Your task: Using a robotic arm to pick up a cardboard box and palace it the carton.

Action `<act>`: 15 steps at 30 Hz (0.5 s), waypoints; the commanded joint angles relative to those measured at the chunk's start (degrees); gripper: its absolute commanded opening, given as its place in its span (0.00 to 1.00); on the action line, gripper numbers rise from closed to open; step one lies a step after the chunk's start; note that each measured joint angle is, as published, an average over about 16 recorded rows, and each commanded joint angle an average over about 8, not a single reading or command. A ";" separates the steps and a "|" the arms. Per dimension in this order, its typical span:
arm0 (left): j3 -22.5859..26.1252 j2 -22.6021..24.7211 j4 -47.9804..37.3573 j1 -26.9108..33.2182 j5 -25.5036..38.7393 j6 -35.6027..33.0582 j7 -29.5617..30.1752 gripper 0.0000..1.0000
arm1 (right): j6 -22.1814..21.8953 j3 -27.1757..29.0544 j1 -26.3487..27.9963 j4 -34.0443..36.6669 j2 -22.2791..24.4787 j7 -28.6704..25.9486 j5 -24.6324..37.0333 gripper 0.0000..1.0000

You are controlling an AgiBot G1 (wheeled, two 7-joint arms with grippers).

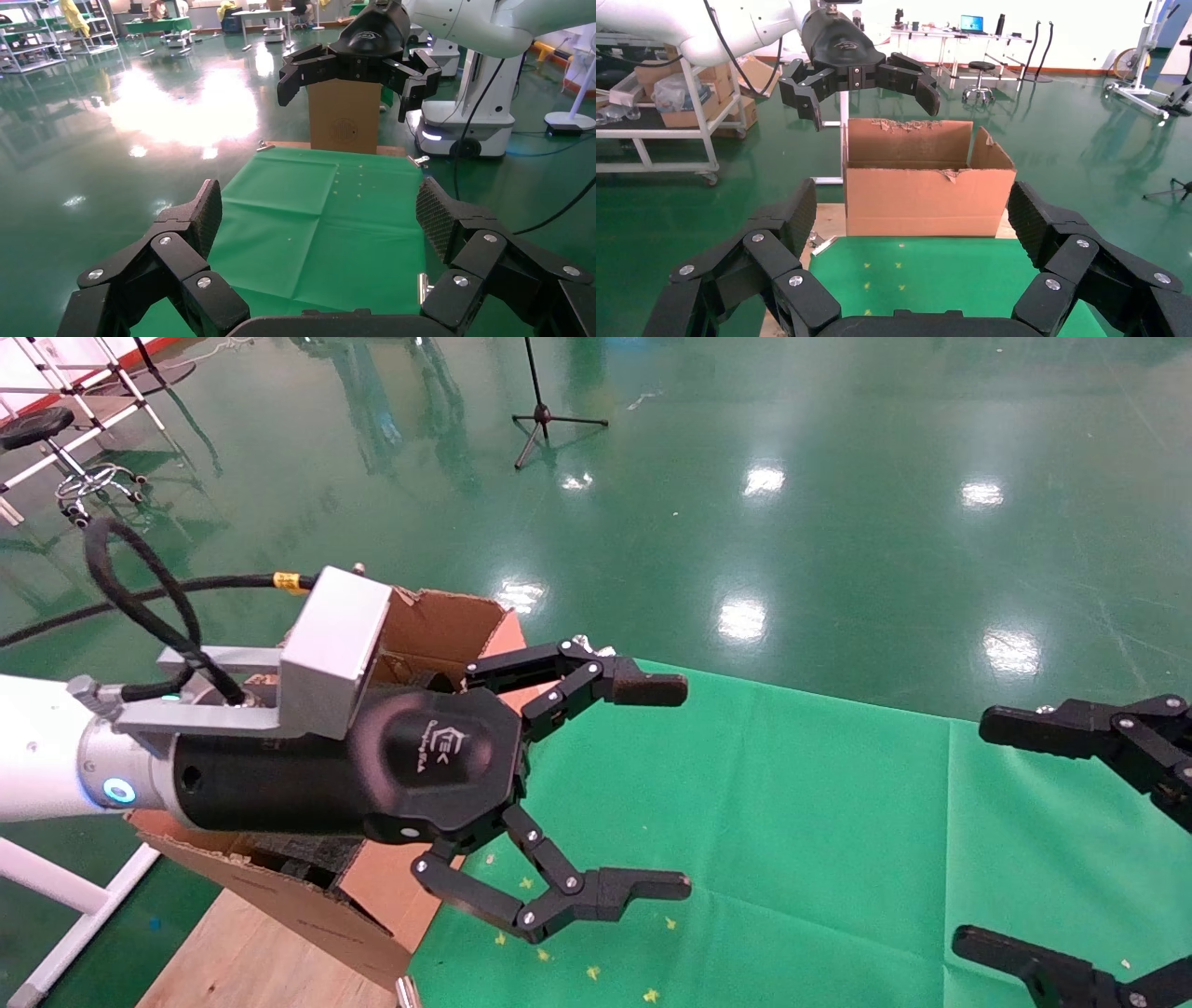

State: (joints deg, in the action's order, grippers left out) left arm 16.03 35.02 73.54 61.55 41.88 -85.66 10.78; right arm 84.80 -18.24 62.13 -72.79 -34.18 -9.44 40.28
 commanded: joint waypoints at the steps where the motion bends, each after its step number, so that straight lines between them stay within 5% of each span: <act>1: 0.01 0.00 -0.01 0.01 0.01 0.01 0.01 1.00 | 0.00 0.00 0.00 0.00 0.00 0.00 0.00 1.00; 15: 0.06 0.01 -0.06 0.05 0.05 0.05 0.02 1.00 | 0.00 0.00 0.00 0.00 0.00 0.00 0.02 1.00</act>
State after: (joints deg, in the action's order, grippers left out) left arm 16.09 35.02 73.48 61.60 41.93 -85.61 10.80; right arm 84.80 -18.25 62.13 -72.79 -34.18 -9.44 40.30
